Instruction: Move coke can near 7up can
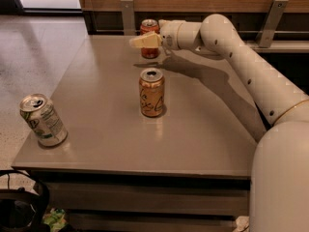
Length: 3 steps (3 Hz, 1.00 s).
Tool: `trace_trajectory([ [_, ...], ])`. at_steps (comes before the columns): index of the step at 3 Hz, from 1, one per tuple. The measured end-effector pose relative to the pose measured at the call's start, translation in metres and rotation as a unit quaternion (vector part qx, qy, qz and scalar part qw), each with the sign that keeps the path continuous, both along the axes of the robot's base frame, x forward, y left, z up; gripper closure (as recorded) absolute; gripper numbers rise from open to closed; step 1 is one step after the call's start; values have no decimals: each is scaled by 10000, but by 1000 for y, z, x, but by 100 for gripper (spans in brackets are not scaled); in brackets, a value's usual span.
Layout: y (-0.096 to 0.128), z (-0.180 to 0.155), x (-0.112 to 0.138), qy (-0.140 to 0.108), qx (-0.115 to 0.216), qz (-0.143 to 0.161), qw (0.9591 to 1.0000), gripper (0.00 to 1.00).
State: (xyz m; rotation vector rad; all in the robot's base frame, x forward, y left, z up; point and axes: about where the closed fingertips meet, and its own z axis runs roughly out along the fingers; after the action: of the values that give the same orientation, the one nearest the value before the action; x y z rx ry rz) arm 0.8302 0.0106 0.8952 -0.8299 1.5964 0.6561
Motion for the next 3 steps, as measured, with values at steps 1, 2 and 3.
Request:
trace_trajectory([
  [1,5,-1,0,10,2,31,10000,46],
  [2,7,-2,0,15,4,49,10000,68],
  [3,12,-3,-1,25,7,79,10000,98],
])
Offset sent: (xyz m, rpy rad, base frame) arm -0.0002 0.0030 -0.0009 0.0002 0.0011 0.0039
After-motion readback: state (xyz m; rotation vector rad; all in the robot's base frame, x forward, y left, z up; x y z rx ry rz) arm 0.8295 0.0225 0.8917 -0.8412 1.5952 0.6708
